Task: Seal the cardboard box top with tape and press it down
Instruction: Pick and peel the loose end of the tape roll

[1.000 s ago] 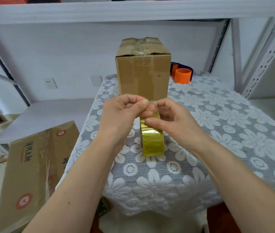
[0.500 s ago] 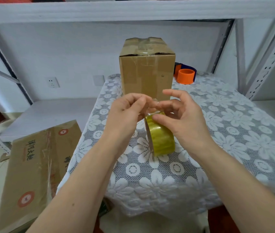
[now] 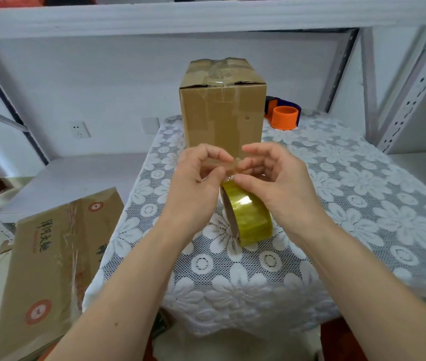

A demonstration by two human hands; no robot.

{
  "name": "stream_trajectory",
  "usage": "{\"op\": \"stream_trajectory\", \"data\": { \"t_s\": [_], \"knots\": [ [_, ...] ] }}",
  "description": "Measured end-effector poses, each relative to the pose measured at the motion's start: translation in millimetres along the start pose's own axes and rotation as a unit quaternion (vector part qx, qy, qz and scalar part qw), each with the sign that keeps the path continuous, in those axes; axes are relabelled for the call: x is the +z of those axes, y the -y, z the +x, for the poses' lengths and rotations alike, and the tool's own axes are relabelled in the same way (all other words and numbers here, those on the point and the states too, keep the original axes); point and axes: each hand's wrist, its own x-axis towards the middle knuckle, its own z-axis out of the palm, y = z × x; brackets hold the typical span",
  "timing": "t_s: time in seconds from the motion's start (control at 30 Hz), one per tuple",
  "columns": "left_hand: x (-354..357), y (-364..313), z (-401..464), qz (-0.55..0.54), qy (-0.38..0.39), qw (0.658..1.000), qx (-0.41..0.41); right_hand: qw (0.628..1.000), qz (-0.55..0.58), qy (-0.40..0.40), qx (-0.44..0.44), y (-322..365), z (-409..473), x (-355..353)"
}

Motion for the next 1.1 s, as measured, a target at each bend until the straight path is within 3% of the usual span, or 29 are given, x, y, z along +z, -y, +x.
{"op": "stream_trajectory", "data": {
  "t_s": [0.4, 0.63, 0.83, 1.0, 1.1],
  "knots": [
    [6.7, 3.6, -4.5, -0.002, -0.017, 1.000, 0.007, 0.997, 0.002, -0.073, 0.010, -3.0, 1.9, 2.1],
    [5.1, 1.6, -7.3, -0.071, -0.073, 0.993, -0.053, 0.994, 0.030, -0.098, 0.022, -1.9, 0.6, 2.4],
    [7.8, 0.5, -14.5, 0.038, -0.148, 0.988, 0.000, 0.992, 0.038, -0.114, 0.045, -1.1, 2.6, 0.7],
    [13.8, 1.2, -21.4, 0.096, -0.132, 0.983, 0.079, 0.990, 0.056, -0.117, 0.054, -0.1, 2.8, -0.4],
    [15.7, 1.3, -22.0, 0.106, -0.115, 0.985, 0.075, 0.989, 0.073, -0.117, 0.058, 0.6, 2.4, -0.1]
  ]
}}
